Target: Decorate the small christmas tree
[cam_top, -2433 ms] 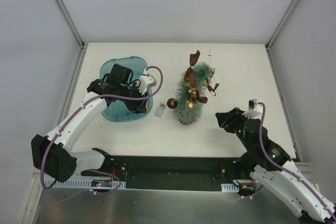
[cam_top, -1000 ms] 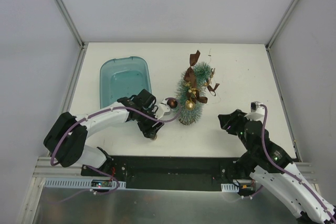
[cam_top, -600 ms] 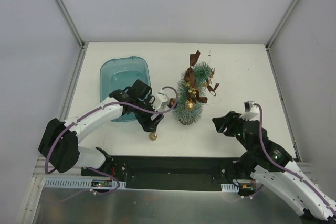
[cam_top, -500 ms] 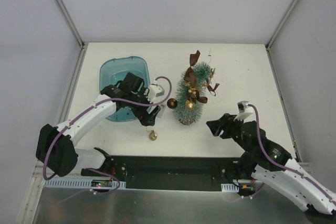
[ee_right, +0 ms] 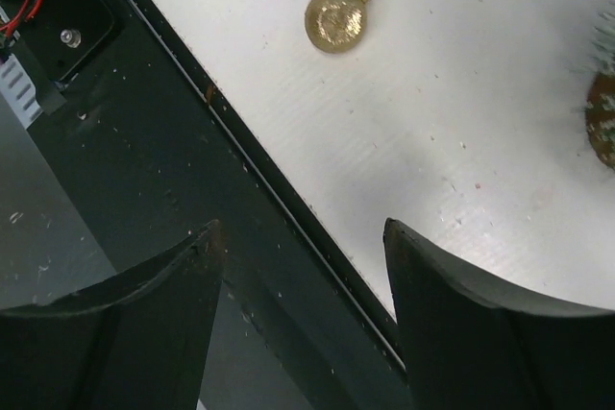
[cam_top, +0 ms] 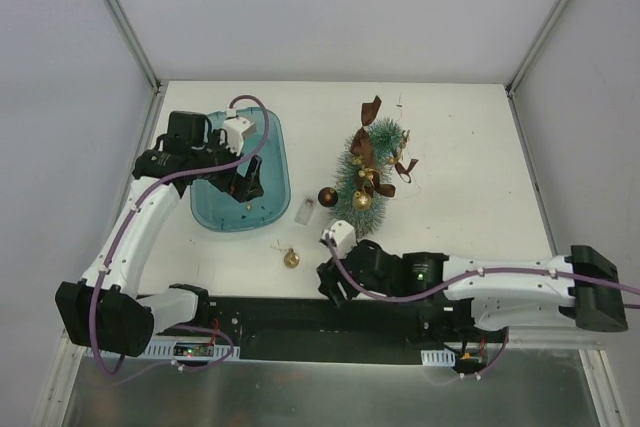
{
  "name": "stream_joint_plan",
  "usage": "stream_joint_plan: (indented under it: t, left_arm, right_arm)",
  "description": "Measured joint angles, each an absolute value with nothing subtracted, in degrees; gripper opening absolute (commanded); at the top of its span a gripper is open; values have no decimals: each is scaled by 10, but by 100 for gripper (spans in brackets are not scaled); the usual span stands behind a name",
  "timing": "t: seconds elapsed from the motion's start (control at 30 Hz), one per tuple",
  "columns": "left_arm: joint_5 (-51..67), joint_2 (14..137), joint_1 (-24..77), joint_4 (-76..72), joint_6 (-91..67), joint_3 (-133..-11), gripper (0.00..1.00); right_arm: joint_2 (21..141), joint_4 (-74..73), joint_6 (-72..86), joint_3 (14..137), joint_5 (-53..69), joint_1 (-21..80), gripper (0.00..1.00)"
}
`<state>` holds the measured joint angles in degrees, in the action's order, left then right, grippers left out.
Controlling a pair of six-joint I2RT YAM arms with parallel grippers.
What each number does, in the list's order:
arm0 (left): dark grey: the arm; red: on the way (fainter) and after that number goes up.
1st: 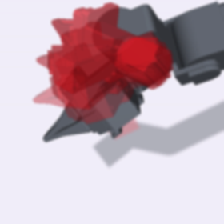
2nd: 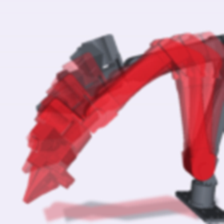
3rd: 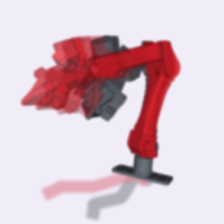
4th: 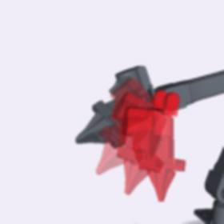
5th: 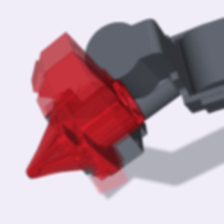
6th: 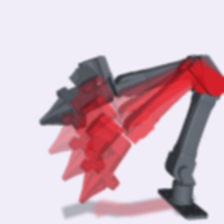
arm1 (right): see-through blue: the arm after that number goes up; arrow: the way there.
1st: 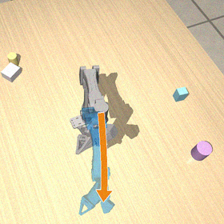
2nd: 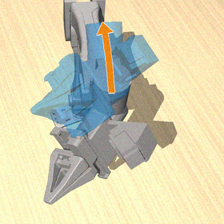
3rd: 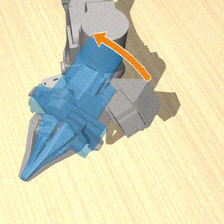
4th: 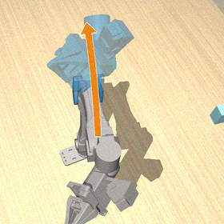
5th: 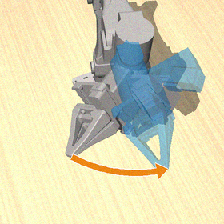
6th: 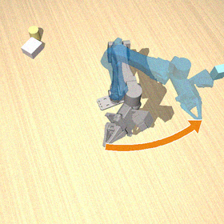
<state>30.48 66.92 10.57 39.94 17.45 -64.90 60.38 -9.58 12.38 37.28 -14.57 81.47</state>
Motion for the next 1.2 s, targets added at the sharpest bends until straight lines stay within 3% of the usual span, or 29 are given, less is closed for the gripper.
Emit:
stream_joint_plan:
  t: [0.57,0.97,1.2]
  left_arm:
    - [311,637,40,405,174,-649,99]
    - [316,645,29,410,174,-649,99]
    - [317,646,25,410,174,-649,99]
  right_arm:
    - [942,117,38,470,-171,813,70]
    - [1000,171,27,474,-234,797,68]
    - [1018,203,27,472,-238,790,58]
